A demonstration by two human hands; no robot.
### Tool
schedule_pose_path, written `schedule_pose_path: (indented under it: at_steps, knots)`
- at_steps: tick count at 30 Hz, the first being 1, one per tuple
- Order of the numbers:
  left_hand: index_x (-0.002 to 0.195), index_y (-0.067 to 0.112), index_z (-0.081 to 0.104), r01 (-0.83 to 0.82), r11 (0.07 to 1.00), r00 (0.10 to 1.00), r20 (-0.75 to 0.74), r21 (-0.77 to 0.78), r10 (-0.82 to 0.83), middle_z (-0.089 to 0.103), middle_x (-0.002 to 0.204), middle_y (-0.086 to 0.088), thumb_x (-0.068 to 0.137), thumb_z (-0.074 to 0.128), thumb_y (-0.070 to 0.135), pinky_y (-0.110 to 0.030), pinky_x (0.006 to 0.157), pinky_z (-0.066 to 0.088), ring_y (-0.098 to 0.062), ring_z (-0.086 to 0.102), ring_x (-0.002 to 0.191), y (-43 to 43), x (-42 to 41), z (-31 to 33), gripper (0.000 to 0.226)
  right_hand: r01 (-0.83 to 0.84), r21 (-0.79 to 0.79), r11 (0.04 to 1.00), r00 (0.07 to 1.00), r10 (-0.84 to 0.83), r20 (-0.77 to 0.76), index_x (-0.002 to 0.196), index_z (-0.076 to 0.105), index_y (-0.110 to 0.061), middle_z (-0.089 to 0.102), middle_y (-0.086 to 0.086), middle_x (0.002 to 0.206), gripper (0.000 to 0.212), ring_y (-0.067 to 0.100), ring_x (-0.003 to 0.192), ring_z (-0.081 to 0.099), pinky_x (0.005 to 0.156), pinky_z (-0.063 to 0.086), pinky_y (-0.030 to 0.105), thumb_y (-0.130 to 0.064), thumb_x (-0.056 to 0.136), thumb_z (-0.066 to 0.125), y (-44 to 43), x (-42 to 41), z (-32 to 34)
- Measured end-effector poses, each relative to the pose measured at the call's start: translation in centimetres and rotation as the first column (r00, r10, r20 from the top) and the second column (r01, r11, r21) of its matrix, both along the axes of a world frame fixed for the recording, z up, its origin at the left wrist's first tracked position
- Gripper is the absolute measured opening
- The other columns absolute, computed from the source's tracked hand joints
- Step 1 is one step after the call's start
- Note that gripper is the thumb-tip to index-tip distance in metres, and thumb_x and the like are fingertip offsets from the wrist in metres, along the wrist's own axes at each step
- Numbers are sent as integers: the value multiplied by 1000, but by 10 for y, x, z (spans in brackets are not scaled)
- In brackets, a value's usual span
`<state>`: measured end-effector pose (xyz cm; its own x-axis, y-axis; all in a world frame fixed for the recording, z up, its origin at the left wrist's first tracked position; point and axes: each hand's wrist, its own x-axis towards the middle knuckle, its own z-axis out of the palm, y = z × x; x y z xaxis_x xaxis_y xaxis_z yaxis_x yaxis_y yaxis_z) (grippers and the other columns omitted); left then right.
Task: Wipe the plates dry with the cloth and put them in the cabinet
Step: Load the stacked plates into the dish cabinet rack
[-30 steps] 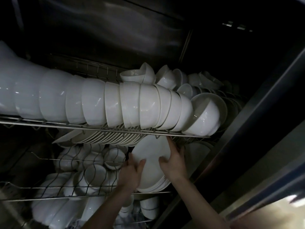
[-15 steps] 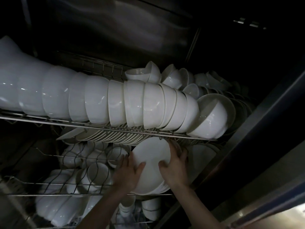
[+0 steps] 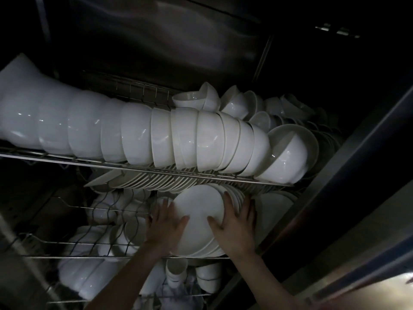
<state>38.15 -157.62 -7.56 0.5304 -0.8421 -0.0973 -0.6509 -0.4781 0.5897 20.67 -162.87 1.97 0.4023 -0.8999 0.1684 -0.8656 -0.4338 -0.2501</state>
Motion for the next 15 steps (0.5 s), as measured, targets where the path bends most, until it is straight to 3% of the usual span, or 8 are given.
schedule_pose_path:
  at_steps: [3, 6, 7, 11, 15]
  knots:
    - [157, 25, 16, 134, 985, 987, -74, -105, -142, 0, 166, 1, 92, 35, 70, -44, 123, 4, -22, -4, 152, 14, -4, 1, 82, -36, -93, 995, 999, 37, 1, 155, 30, -26, 12, 29, 161, 85, 46, 149, 10, 120, 18, 51, -61, 85, 61, 7, -4, -2]
    - [152, 51, 8, 288, 956, 905, -310, -58, -291, -11, 162, 15, 66, 44, 93, -41, 122, 3, -13, -16, 149, 31, 2, 6, 102, -68, -207, 976, 997, 72, 14, 146, 50, -17, 29, 36, 153, 80, 53, 143, 28, 112, 31, 59, -53, 79, 75, 15, -7, -10]
    - [149, 57, 5, 330, 943, 889, -321, -47, -328, -14, 162, 15, 59, 44, 97, -42, 122, 3, -13, -18, 148, 35, 4, 8, 106, -74, -232, 970, 997, 80, 18, 144, 53, -17, 31, 37, 152, 78, 52, 142, 30, 110, 34, 60, -52, 78, 75, 17, -7, -12]
    - [147, 59, -5, 415, 909, 896, -190, 35, -401, -23, 162, 5, 51, 41, 102, -47, 122, 5, -21, -23, 148, 37, 1, 13, 115, -62, -267, 962, 997, 70, 23, 143, 55, -20, 31, 35, 153, 72, 50, 142, 31, 107, 37, 61, -60, 83, 51, 19, -5, -15]
    - [146, 58, -10, 424, 903, 900, -141, 66, -412, -24, 162, 1, 55, 37, 100, -49, 122, 6, -25, -23, 148, 39, -1, 13, 111, -67, -256, 964, 997, 71, 9, 145, 51, -22, 27, 33, 155, 73, 49, 145, 26, 112, 31, 60, -54, 82, 69, 17, -4, -19]
